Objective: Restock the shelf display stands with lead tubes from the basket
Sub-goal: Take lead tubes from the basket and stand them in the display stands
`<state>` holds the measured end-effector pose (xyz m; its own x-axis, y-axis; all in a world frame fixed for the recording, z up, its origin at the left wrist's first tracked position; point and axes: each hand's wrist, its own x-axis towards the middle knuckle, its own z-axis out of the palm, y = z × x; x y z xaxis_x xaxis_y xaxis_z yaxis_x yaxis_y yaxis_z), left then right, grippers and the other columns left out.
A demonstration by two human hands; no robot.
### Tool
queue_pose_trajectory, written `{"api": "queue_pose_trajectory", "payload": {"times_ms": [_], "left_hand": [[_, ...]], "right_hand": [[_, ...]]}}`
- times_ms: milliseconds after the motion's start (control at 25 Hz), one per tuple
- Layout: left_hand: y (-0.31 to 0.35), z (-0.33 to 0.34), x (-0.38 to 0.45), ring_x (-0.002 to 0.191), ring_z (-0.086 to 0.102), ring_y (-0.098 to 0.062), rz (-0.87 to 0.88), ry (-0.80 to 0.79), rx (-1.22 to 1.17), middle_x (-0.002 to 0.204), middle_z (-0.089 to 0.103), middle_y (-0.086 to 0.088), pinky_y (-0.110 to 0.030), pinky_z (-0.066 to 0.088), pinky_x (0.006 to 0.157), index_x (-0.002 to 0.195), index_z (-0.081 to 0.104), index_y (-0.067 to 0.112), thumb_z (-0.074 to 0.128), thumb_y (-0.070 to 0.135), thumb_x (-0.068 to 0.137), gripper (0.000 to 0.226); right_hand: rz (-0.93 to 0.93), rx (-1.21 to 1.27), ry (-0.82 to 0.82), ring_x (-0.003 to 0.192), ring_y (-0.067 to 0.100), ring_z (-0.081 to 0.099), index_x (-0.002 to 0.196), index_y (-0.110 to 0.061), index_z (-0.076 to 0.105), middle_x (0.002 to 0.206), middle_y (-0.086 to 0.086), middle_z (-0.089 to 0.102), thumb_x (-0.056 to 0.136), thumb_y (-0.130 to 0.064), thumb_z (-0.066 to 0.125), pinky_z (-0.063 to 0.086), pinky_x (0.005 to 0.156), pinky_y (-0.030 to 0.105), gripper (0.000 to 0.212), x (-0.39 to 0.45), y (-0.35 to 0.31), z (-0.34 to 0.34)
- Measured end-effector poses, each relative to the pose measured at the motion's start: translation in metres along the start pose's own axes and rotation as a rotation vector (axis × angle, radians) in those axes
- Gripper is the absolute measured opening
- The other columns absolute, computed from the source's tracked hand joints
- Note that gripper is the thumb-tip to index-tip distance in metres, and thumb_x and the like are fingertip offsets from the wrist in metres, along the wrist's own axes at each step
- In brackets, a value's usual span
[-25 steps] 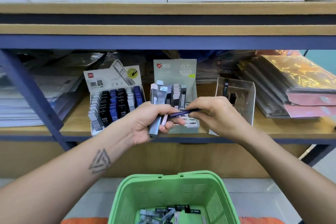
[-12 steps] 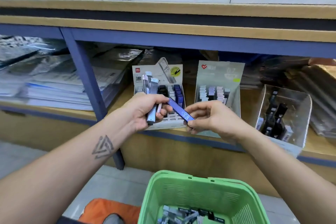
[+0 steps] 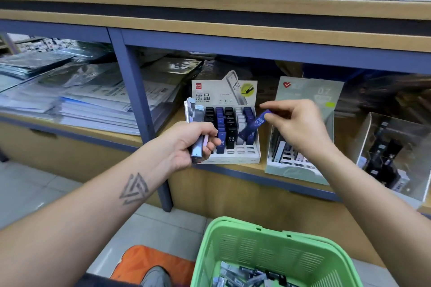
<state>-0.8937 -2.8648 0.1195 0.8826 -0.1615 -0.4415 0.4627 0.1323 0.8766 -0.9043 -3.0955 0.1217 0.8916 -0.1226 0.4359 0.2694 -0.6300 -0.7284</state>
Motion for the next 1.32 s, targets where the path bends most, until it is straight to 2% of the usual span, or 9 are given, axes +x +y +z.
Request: {"api": "queue_pose_trajectory", "payload": {"times_ms": [160, 360, 640, 800, 920, 1040, 1160, 1240, 1320], "left_hand": [[0.000, 0.005, 0.001, 0.044, 0.048, -0.013, -0.004, -0.027, -0.006, 0.065, 0.061, -0.014, -0.016, 0.037, 0.036, 0.079, 0.059, 0.002, 0.058, 0.003, 0.089, 0.011], [-0.001, 0.013, 0.002, 0.042, 0.048, -0.012, -0.013, -0.056, 0.002, 0.065, 0.061, -0.013, -0.016, 0.036, 0.034, 0.078, 0.059, 0.001, 0.058, 0.002, 0.089, 0.011], [-0.002, 0.011, 0.004, 0.043, 0.048, -0.012, -0.014, -0.061, 0.001, 0.065, 0.061, -0.014, -0.017, 0.037, 0.034, 0.079, 0.059, 0.001, 0.058, 0.002, 0.089, 0.010], [-0.004, 0.013, 0.002, 0.044, 0.048, -0.013, -0.024, -0.083, -0.003, 0.065, 0.062, -0.014, -0.017, 0.037, 0.035, 0.083, 0.059, 0.001, 0.058, 0.002, 0.088, 0.005], [-0.005, 0.015, 0.001, 0.045, 0.049, -0.013, -0.034, -0.104, -0.004, 0.066, 0.062, -0.014, -0.018, 0.038, 0.035, 0.086, 0.060, 0.000, 0.058, 0.002, 0.088, 0.003], [-0.006, 0.017, 0.000, 0.046, 0.049, -0.013, -0.048, -0.155, -0.027, 0.068, 0.062, -0.013, -0.018, 0.038, 0.035, 0.090, 0.061, -0.001, 0.058, 0.003, 0.088, 0.006], [-0.007, 0.022, -0.004, 0.047, 0.049, -0.013, -0.041, -0.234, -0.047, 0.071, 0.064, -0.015, -0.017, 0.037, 0.035, 0.101, 0.061, -0.004, 0.057, 0.004, 0.090, 0.014], [-0.008, 0.027, -0.006, 0.047, 0.048, -0.012, -0.029, -0.307, -0.053, 0.075, 0.066, -0.018, -0.016, 0.037, 0.036, 0.105, 0.059, -0.005, 0.054, 0.004, 0.092, 0.016], [-0.009, 0.031, -0.009, 0.048, 0.049, -0.013, -0.022, -0.381, -0.039, 0.082, 0.068, -0.022, -0.016, 0.037, 0.037, 0.105, 0.059, -0.006, 0.051, 0.004, 0.094, 0.016]], "right_hand": [[-0.196, -0.431, -0.089, 0.096, 0.027, 0.068, 0.112, -0.014, 0.072, 0.100, 0.008, 0.075, 0.092, -0.010, 0.070, 0.054, 0.084, 0.035, 0.020, 0.003, 0.008, 0.014], [-0.235, -0.550, -0.141, 0.089, 0.036, 0.067, 0.103, -0.011, 0.071, 0.092, 0.013, 0.072, 0.092, -0.003, 0.066, 0.056, 0.074, 0.044, 0.013, 0.006, 0.013, 0.032], [-0.205, -0.513, -0.191, 0.079, 0.024, 0.059, 0.100, -0.014, 0.069, 0.088, 0.007, 0.068, 0.089, 0.004, 0.064, 0.054, 0.071, 0.037, 0.022, 0.009, 0.014, 0.034], [-0.275, -0.747, -0.166, 0.075, 0.036, 0.064, 0.096, -0.011, 0.063, 0.084, 0.010, 0.066, 0.080, 0.013, 0.059, 0.056, 0.062, 0.043, 0.029, 0.014, 0.022, 0.043], [-0.264, -0.926, -0.201, 0.074, 0.036, 0.061, 0.088, -0.009, 0.068, 0.084, 0.006, 0.059, 0.077, 0.009, 0.061, 0.043, 0.053, 0.035, 0.022, 0.012, 0.019, 0.048], [-0.308, -0.963, -0.208, 0.085, 0.032, 0.061, 0.099, -0.013, 0.072, 0.092, 0.004, 0.061, 0.079, 0.001, 0.060, 0.037, 0.056, 0.033, 0.028, 0.013, 0.018, 0.045], [-0.266, -0.720, -0.175, 0.099, 0.025, 0.062, 0.108, -0.020, 0.075, 0.102, 0.000, 0.070, 0.087, -0.005, 0.059, 0.051, 0.070, 0.036, 0.031, 0.006, 0.006, 0.032], [0.002, -0.120, -0.223, 0.095, 0.018, 0.067, 0.105, -0.020, 0.078, 0.099, -0.001, 0.076, 0.091, -0.009, 0.064, 0.054, 0.084, 0.035, 0.023, -0.003, -0.008, 0.019], [0.244, 0.398, -0.427, 0.085, 0.017, 0.068, 0.101, -0.016, 0.079, 0.088, 0.005, 0.076, 0.090, -0.009, 0.071, 0.053, 0.085, 0.041, 0.015, -0.014, -0.018, 0.006]]}}
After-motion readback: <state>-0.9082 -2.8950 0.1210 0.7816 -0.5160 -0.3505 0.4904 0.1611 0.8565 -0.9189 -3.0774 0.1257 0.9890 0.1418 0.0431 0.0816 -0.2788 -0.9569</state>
